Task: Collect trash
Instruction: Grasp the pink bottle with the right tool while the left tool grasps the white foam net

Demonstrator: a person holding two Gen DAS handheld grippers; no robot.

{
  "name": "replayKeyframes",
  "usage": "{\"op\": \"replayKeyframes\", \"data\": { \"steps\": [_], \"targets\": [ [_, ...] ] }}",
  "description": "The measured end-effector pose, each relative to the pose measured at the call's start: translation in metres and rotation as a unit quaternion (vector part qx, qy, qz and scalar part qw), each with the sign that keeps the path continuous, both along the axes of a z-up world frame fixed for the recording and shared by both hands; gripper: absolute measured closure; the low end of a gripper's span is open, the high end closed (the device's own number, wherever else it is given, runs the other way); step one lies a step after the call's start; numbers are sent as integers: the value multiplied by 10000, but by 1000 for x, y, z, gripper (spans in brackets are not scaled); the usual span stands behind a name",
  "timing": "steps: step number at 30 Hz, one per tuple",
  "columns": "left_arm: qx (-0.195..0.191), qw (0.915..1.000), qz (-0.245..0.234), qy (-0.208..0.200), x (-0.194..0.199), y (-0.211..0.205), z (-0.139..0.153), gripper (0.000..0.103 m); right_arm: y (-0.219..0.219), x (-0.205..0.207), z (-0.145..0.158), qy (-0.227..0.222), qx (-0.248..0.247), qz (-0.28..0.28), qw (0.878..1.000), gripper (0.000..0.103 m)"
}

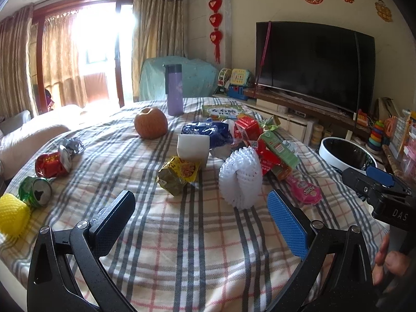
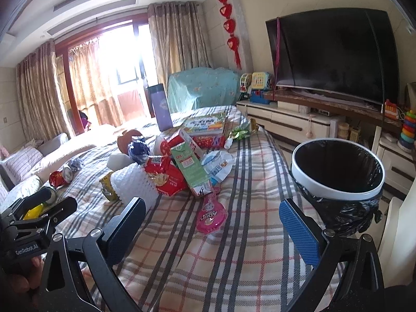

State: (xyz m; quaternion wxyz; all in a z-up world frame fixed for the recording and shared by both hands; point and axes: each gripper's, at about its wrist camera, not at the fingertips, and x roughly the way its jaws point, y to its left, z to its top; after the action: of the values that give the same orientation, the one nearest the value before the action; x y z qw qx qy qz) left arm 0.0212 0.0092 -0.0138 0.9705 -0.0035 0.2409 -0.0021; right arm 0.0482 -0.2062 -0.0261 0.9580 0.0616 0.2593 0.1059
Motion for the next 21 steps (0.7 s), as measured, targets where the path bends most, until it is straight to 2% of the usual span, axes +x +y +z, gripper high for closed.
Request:
{"op": "replayKeyframes", "data": {
  "steps": [6,9,21],
  "targets": [
    [-38,9998,-25,168,15,3,-6,0,-1,16,-15,373,27,59,9993,1],
    [-73,9995,-123,296,27,2,-10,7,-1,25,-22,577,19,74,9983,1],
    [-227,9951,-424,860,74,-11,-30,23,1,52,-49,1211,3,135,9925,21]
  ]
}}
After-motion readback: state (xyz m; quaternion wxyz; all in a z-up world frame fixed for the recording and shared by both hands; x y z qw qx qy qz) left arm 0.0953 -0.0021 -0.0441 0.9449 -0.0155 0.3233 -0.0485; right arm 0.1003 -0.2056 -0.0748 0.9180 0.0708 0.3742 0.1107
